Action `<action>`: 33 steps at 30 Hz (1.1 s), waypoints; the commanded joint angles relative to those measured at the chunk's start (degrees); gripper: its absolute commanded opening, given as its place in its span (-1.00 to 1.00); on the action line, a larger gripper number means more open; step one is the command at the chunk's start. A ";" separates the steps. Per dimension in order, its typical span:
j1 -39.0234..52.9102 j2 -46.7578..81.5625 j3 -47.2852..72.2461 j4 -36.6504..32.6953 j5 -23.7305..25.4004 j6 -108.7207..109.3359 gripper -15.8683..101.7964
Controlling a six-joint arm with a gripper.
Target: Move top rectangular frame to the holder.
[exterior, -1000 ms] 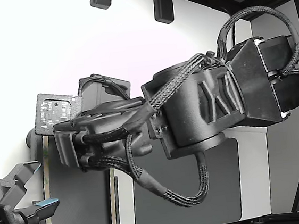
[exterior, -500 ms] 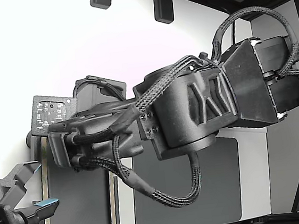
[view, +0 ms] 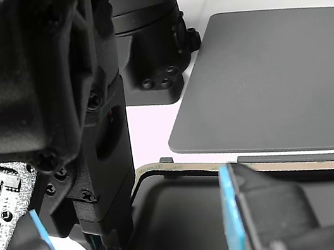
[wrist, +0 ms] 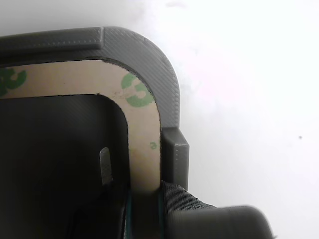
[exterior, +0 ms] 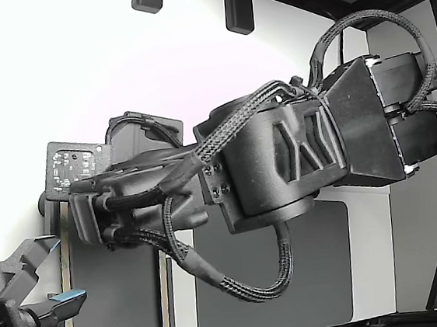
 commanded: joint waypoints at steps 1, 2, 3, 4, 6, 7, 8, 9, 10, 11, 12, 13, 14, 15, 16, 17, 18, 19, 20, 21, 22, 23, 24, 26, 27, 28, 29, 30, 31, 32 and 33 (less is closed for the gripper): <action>-0.88 1.05 -1.14 0.18 -0.18 -0.26 -0.91; -0.88 0.97 -1.14 0.18 -0.18 -0.26 -0.91; -0.88 0.88 -1.23 0.18 -0.18 -0.26 -0.91; -0.88 0.88 -1.32 0.18 -0.09 -0.35 -0.91; -0.88 0.79 -1.32 0.18 -0.09 -0.44 -0.91; -0.88 0.79 -1.32 0.18 -0.09 -0.44 -0.91; -0.88 0.79 -1.32 0.18 -0.09 -0.53 -0.91; -0.88 0.79 -1.32 0.18 -0.09 -0.70 -0.91; -0.88 0.79 -1.14 0.26 -0.09 -0.88 -0.91; -0.88 0.79 -0.97 0.26 -0.09 -1.05 -0.91; -0.88 0.79 -0.88 0.26 0.00 -1.14 -0.91; -0.88 0.79 -0.79 0.26 0.00 -1.14 -0.91; -0.97 0.79 -0.79 0.26 0.00 -1.23 -0.91; -0.97 0.79 -0.79 0.26 0.00 -1.23 -0.91; -0.97 0.79 -0.79 0.18 0.00 -1.32 -0.91; -0.97 0.79 -0.79 0.18 0.09 -1.32 -0.91; -0.97 0.79 -0.88 0.18 0.09 -1.41 -0.91; -1.05 0.79 -0.88 0.18 0.18 -1.41 -0.91; -1.05 0.79 -0.88 0.18 0.26 -1.58 -0.91; -1.05 0.79 -0.88 0.18 0.35 -1.67 -0.91; -1.05 0.79 -0.88 0.18 0.35 -1.76 -0.91; -1.14 0.79 -0.88 0.18 0.35 -1.76 -0.91; -1.14 0.79 -0.88 0.18 0.35 -1.76 -0.91; -1.14 0.79 -0.97 0.09 0.35 -1.67 -0.91; -1.14 0.62 -1.14 0.09 0.35 -1.58 -0.91; -1.14 0.35 -1.32 0.09 0.35 -1.49 -0.91; -1.14 0.18 -1.58 0.00 0.35 -1.49 -0.91; -1.14 -0.09 -1.67 0.00 0.35 -1.49 -0.91; -1.05 -0.18 -1.67 -0.18 0.35 -1.49 -0.91; -1.05 -0.26 -1.67 -0.35 0.35 -1.58 -0.91; -1.05 -0.35 -1.67 -0.35 0.35 -1.58 -0.91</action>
